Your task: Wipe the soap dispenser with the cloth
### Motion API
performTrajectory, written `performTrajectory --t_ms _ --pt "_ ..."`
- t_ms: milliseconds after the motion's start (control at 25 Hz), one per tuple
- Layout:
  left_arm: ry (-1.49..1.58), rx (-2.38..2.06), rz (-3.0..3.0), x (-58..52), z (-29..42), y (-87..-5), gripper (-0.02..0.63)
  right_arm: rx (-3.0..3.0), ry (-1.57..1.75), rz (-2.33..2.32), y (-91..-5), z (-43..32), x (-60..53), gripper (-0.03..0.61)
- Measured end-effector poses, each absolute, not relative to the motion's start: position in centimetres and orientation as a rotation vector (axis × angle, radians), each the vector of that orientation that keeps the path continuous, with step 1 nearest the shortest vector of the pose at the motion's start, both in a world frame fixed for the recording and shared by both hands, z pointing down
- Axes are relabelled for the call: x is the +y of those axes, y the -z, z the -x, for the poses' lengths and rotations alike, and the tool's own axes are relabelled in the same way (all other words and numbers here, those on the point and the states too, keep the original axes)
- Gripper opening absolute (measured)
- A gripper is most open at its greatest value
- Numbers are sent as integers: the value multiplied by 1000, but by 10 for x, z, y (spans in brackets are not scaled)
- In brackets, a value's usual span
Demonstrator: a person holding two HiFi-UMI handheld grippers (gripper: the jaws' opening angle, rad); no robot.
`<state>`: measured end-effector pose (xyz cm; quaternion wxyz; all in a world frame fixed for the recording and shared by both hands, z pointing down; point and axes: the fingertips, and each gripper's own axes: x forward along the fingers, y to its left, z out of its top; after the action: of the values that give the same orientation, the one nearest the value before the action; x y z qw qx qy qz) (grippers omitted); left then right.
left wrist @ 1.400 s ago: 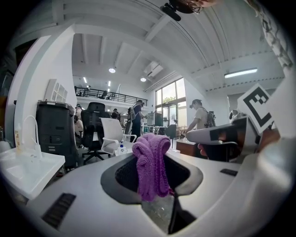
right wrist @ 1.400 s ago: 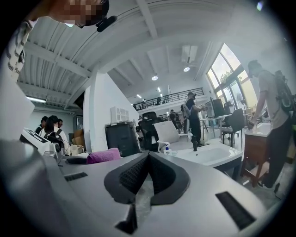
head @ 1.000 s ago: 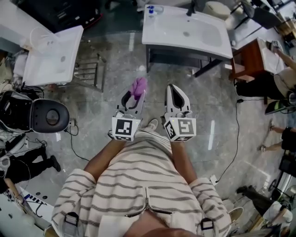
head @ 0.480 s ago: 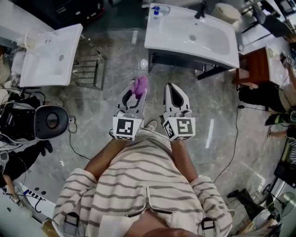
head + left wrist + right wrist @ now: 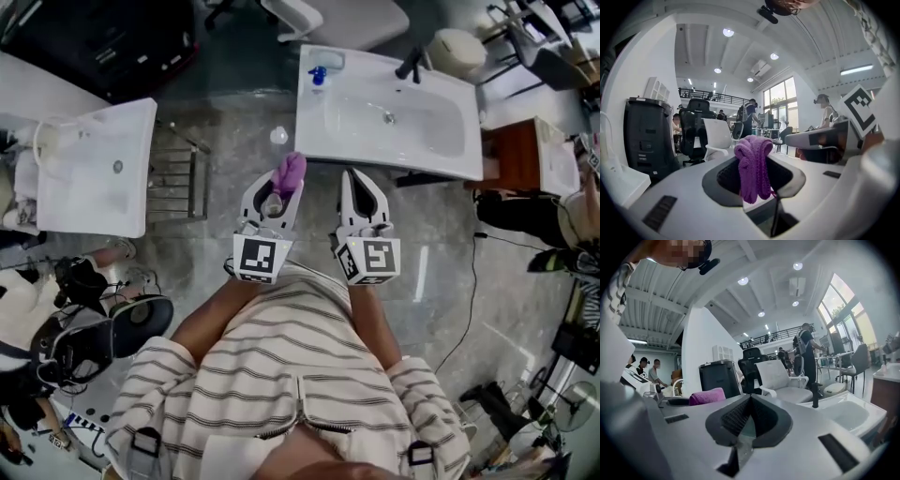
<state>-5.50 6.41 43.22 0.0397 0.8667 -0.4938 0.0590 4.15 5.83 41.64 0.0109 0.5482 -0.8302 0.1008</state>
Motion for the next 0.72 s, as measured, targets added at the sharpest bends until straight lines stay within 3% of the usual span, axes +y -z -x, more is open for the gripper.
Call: performTrajectory --t_ms 720 --pt "-283 -1273 -2727 -101 67 -437 132 -2425 -426 -1807 -437 -23 -104 9"
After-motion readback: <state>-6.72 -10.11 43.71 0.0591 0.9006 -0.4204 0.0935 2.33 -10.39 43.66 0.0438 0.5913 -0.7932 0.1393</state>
